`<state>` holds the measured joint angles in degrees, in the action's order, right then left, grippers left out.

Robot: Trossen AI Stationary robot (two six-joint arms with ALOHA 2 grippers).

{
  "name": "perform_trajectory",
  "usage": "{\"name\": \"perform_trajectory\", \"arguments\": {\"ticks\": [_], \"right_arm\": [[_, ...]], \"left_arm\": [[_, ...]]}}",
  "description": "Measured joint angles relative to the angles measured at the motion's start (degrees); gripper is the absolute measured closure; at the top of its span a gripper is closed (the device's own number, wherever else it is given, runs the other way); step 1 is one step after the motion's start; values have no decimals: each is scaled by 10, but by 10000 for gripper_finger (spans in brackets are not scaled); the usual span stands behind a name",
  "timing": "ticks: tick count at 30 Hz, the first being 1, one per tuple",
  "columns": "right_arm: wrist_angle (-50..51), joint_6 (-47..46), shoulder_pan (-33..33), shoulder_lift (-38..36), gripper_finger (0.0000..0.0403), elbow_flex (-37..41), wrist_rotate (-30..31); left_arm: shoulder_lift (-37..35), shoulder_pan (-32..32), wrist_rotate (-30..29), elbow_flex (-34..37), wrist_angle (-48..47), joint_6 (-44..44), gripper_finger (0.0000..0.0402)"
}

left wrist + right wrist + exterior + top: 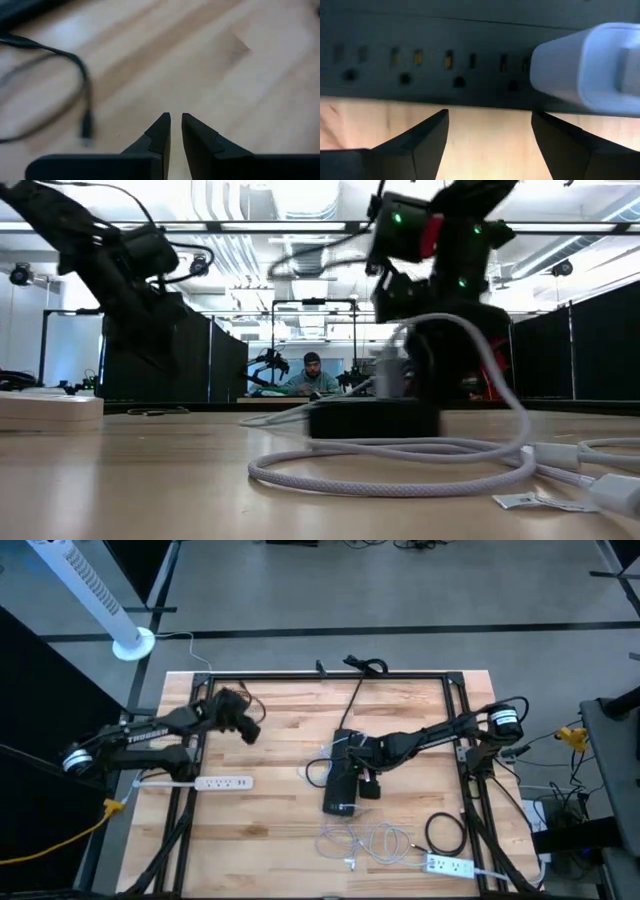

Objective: Insert USB
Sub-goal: Insert the top black charger cable into the left white outlet extension

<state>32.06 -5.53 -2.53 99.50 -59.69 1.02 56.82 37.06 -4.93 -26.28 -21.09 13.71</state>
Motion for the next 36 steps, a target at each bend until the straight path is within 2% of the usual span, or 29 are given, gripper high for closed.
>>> {"name": "perform_trajectory", "arguments": {"ticks": [5, 8, 13, 18, 22, 26, 31, 33, 36], "right_arm": [[47, 18, -3, -7, 151, -37, 0], [103, 6, -6, -9, 157, -62, 0], [134, -27, -31, -12, 159, -75, -4], [136, -57, -72, -16, 149, -74, -11], [134, -74, -101, -16, 144, -74, -11], [121, -87, -117, -16, 148, -74, -10], [110, -101, -125, -16, 161, -74, -10], [105, -104, -125, -16, 166, -74, -10], [103, -104, -125, -16, 173, -74, -10]], "left_arm": [[75, 80, 10, -70, -31, -64, 364], [141, 107, 14, -118, -54, -93, 347], [261, 128, 14, -186, -68, -124, 291], [360, 143, 12, -223, -77, -122, 227], [402, 158, 9, -235, -67, -116, 192], [410, 164, 0, -234, -58, -111, 177], [398, 164, 7, -227, -58, -106, 191], [397, 163, 14, -222, -62, -106, 222], [393, 163, 18, -202, -59, -110, 304]]}}
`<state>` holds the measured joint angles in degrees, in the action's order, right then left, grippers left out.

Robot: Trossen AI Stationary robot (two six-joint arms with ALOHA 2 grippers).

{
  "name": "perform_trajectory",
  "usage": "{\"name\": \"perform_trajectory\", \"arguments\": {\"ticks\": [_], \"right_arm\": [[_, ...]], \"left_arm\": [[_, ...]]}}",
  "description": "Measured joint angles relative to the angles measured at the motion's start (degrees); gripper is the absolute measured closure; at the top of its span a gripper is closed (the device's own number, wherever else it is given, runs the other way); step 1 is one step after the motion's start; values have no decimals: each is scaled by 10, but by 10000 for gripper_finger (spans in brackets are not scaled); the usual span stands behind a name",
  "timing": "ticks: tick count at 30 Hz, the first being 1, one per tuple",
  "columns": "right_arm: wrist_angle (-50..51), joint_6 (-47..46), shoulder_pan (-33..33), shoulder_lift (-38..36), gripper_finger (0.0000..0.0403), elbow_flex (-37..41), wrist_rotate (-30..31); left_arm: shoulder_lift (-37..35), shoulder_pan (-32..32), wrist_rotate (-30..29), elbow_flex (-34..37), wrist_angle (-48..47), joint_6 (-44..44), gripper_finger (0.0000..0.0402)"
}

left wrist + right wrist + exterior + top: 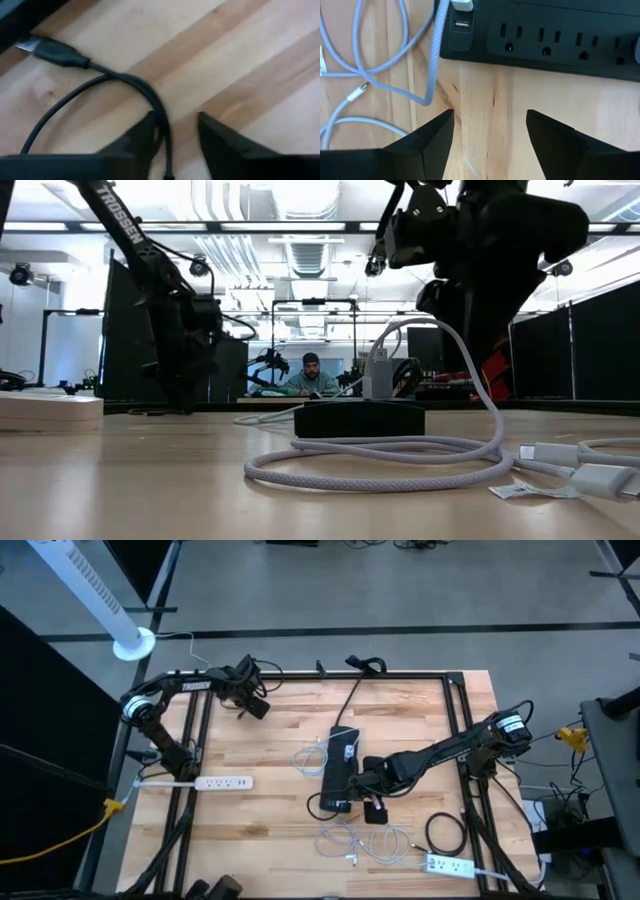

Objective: Insert USB
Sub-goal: Insert the top black charger cable into the left white outlet extension

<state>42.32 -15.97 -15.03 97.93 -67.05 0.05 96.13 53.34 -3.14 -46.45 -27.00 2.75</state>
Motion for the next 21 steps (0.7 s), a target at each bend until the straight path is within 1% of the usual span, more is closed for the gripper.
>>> {"name": "perform_trajectory", "arguments": {"ticks": [2, 3, 4, 7, 9, 12, 15, 17, 21], "right_arm": [[-4, 0, -1, 0, 178, 0, 0], [-8, 0, -1, 0, 179, 0, 0], [-12, 4, -1, 0, 181, 0, 0], [-12, 20, -2, 0, 185, -8, 4], [-25, 39, -3, 0, 187, -17, 28], [-65, 103, -2, 0, 187, -26, 80], [-144, 200, 1, 0, 184, -25, 145], [-207, 271, 7, 1, 182, -24, 176], [-328, 384, 23, 9, 181, -23, 180]], "left_arm": [[-3, -1, 14, 17, 14, -1, 368], [-6, -3, 24, 24, 21, -3, 383], [-9, -7, 36, 31, 30, -7, 388], [-33, -37, 45, 56, 53, -7, 397], [-61, -75, 62, 67, 33, -1, 399], [-111, -144, 127, 77, 0, 14, 401], [-169, -219, 174, 78, 25, 20, 401], [-204, -275, 189, 86, 43, 31, 401], [-261, -391, 192, 99, 87, 69, 401]]}}
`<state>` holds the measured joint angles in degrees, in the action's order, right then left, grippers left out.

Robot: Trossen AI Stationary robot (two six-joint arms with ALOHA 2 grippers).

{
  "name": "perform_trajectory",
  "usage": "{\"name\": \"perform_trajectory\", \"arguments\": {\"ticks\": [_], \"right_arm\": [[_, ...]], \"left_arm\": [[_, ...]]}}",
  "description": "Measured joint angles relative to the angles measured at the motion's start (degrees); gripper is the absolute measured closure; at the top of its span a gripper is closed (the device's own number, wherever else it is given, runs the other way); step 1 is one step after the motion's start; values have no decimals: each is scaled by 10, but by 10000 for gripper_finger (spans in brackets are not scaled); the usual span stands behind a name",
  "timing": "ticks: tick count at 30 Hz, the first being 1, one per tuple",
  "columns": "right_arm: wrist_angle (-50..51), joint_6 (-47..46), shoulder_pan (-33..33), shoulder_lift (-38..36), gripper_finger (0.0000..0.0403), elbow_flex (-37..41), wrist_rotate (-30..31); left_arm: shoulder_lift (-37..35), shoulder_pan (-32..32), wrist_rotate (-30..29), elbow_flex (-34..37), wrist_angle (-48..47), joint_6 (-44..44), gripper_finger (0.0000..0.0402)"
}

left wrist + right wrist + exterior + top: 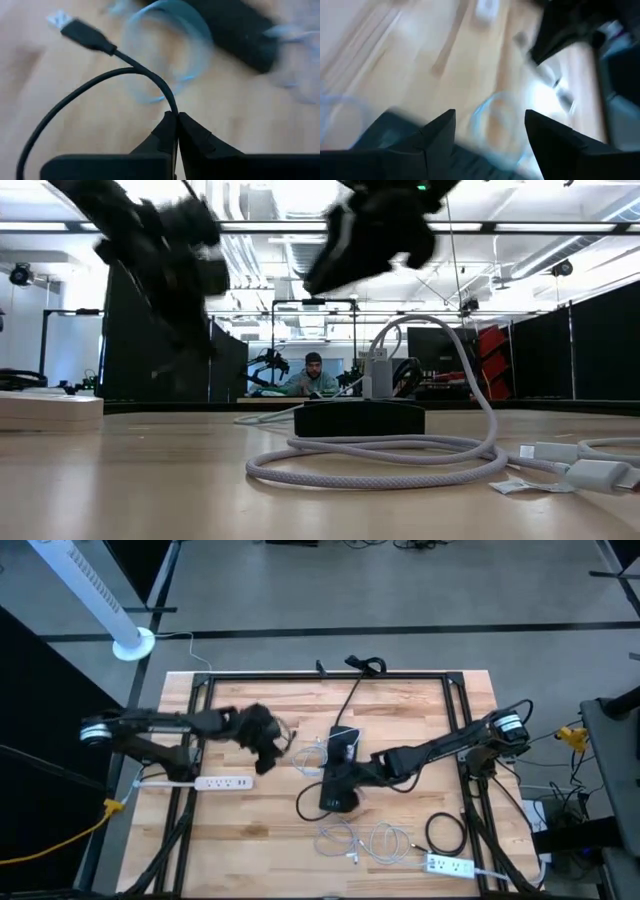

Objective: Insert USB
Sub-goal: Insert the top black charger cable into the left white outlet extension

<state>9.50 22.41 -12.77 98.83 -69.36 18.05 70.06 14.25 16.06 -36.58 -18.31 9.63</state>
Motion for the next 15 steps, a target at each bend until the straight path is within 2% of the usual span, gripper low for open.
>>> {"name": "perform_trajectory", "arguments": {"ticks": [6, 10, 15], "right_arm": [[-67, 127, 10, 14, 190, 0, 2], [-90, 190, 11, 38, 196, -3, 15], [-124, 255, 1, 72, 198, -7, 129]], "left_arm": [[-44, -144, -5, 13, 90, 43, 401], [-48, -201, -8, 11, 153, 55, 401], [-46, -217, -28, 5, 164, 69, 402]]}}
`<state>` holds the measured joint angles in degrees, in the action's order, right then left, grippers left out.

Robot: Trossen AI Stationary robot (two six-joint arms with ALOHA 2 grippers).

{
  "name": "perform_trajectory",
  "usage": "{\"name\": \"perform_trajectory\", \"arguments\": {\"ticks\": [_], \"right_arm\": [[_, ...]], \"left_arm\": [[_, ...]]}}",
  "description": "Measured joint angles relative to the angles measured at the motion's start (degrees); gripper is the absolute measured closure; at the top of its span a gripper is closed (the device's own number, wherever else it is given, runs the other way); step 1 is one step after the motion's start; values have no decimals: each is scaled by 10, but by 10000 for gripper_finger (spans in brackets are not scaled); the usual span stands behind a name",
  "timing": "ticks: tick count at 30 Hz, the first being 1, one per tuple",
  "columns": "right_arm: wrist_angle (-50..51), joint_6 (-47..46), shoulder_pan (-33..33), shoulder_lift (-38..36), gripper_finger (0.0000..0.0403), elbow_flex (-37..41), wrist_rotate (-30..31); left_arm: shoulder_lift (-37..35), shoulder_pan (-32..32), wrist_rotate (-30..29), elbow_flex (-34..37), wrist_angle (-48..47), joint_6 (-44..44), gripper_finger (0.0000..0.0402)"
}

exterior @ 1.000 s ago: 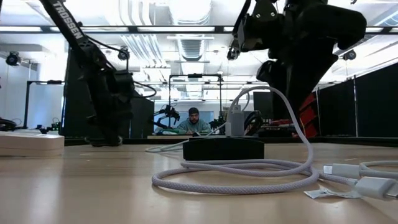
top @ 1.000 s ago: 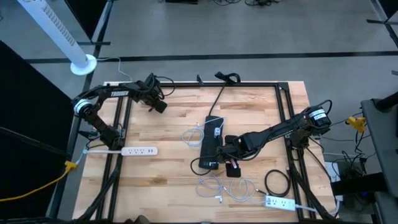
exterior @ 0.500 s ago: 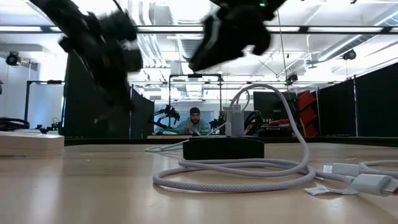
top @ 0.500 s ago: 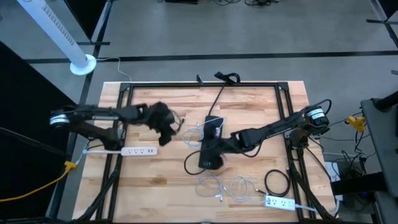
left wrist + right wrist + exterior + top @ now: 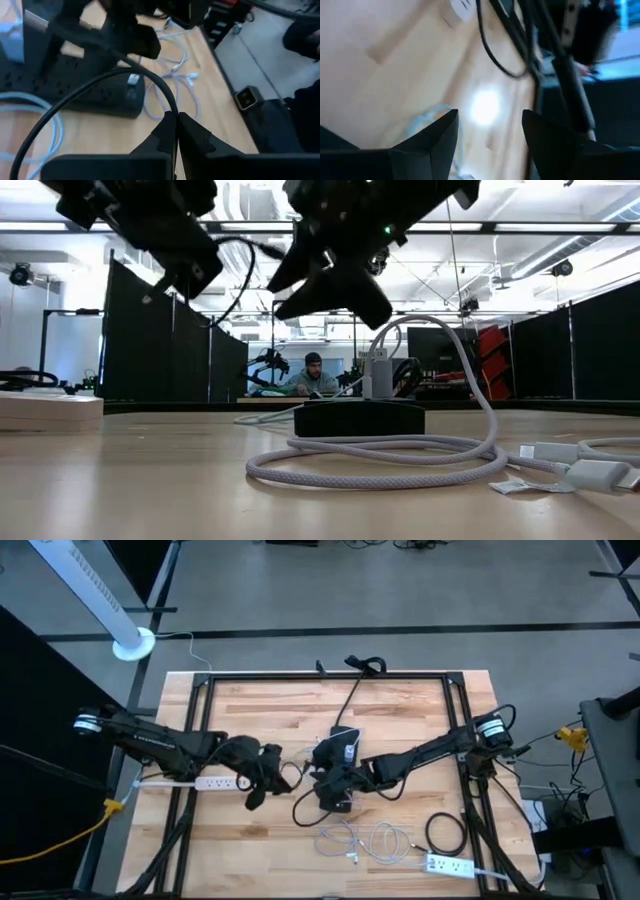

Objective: Insert USB
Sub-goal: Insert the top black charger cable into the left white outlet extension

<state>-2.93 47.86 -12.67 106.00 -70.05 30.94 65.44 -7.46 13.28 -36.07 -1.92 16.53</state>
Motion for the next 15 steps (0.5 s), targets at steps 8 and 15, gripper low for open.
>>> {"name": "perform_trajectory", "arguments": {"ticks": [8, 15], "right_arm": [[-17, -1, -24, -15, 194, -2, 61], [-10, 26, -47, -22, 203, -4, 100]], "left_arm": [[1, 0, -38, 3, -27, 18, 402], [1, 0, -53, 3, -29, 23, 401]]}}
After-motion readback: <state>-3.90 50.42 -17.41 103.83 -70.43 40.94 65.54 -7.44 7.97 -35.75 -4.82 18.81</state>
